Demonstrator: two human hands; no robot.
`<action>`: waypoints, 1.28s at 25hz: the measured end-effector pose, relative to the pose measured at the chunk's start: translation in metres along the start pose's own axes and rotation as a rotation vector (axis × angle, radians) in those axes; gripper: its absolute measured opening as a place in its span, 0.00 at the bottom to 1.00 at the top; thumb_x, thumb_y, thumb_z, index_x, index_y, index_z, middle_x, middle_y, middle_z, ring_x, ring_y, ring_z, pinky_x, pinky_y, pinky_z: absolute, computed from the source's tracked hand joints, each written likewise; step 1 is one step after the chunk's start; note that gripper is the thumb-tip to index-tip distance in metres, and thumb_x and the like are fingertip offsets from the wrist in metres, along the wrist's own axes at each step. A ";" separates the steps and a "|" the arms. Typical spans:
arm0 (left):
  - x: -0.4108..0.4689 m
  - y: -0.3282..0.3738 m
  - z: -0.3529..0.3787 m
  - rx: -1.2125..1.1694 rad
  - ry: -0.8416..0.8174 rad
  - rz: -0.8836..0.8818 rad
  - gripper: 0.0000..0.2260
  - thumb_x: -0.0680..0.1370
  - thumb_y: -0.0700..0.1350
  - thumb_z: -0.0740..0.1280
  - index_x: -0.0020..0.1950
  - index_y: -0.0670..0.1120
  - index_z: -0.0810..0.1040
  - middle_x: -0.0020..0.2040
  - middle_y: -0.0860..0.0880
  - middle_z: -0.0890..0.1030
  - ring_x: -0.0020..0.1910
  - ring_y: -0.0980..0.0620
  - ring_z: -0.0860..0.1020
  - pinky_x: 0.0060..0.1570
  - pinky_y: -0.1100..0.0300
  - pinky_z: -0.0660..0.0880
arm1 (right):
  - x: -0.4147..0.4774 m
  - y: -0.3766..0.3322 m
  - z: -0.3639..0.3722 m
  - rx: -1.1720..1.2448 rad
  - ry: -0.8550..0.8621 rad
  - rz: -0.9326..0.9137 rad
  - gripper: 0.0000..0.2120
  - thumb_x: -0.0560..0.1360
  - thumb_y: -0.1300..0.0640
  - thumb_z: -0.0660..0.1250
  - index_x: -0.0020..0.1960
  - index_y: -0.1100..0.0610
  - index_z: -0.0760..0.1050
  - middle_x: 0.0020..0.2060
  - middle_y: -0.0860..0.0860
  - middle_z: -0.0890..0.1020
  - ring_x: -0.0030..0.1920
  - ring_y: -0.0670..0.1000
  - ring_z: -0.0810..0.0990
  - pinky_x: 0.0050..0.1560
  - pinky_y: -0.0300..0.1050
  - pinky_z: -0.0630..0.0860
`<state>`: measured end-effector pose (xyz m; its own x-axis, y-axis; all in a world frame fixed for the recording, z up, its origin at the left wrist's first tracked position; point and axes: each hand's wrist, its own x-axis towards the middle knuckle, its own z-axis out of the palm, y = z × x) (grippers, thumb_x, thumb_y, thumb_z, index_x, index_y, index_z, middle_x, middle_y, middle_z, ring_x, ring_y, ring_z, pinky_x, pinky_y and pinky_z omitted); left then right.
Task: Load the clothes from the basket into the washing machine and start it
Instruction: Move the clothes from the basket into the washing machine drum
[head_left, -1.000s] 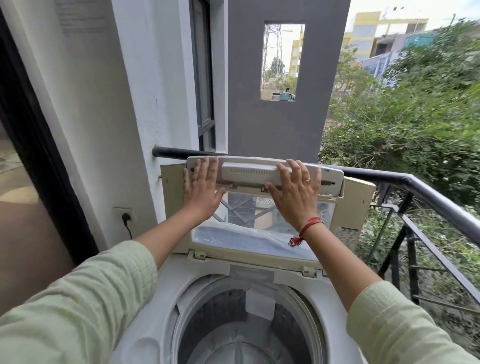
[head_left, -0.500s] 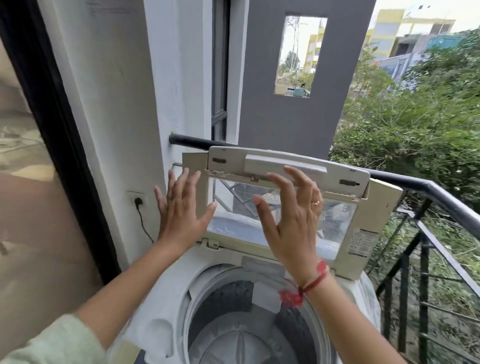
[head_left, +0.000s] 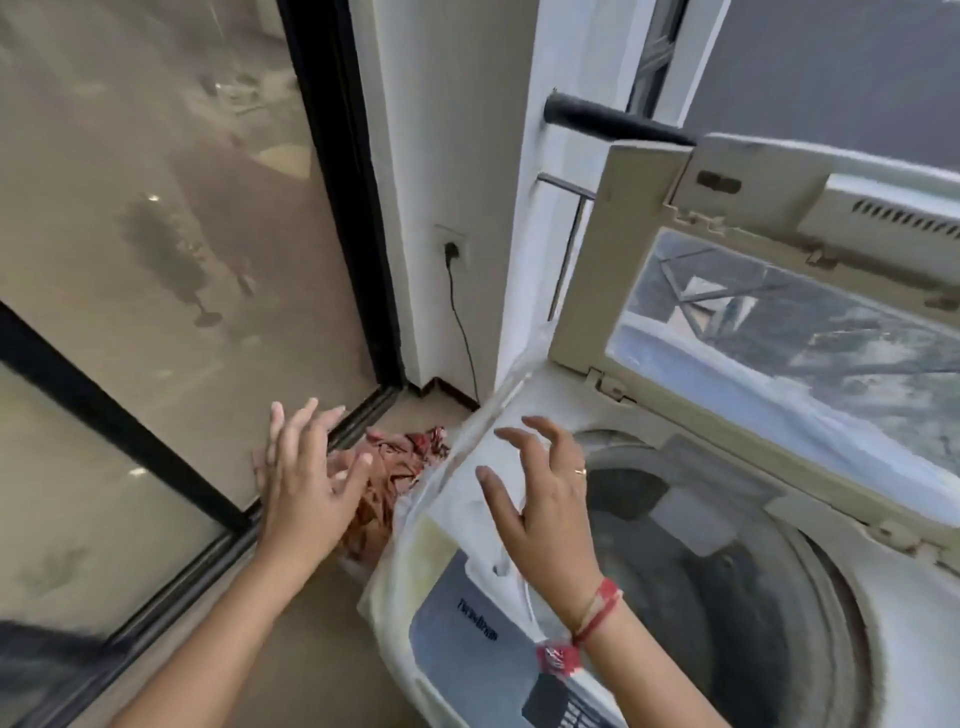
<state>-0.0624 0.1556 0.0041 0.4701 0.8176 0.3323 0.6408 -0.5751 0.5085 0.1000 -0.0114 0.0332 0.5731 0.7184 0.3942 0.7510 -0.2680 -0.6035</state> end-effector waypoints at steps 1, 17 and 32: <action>-0.001 -0.017 -0.004 0.013 0.000 -0.034 0.28 0.72 0.61 0.56 0.65 0.47 0.71 0.70 0.42 0.67 0.75 0.39 0.53 0.68 0.34 0.55 | 0.002 -0.004 0.011 0.015 -0.040 0.006 0.15 0.76 0.46 0.62 0.60 0.49 0.70 0.62 0.49 0.67 0.64 0.50 0.67 0.61 0.42 0.62; 0.126 -0.343 0.145 0.294 -0.866 -0.164 0.25 0.75 0.52 0.65 0.70 0.48 0.65 0.70 0.45 0.66 0.70 0.45 0.64 0.69 0.47 0.59 | 0.193 0.001 0.340 -0.109 -0.420 0.544 0.12 0.76 0.56 0.63 0.58 0.56 0.75 0.57 0.53 0.73 0.49 0.51 0.76 0.58 0.49 0.74; 0.108 -0.429 0.312 0.167 -1.096 -0.003 0.23 0.76 0.50 0.65 0.70 0.56 0.67 0.69 0.50 0.67 0.67 0.45 0.68 0.71 0.44 0.55 | 0.051 0.097 0.545 -0.438 -0.959 0.656 0.32 0.72 0.44 0.65 0.71 0.50 0.59 0.65 0.53 0.64 0.66 0.58 0.66 0.61 0.57 0.68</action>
<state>-0.0966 0.4827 -0.4261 0.6981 0.4007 -0.5934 0.6777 -0.6372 0.3670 0.0234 0.3492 -0.3836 0.5496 0.4972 -0.6714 0.5647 -0.8133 -0.1401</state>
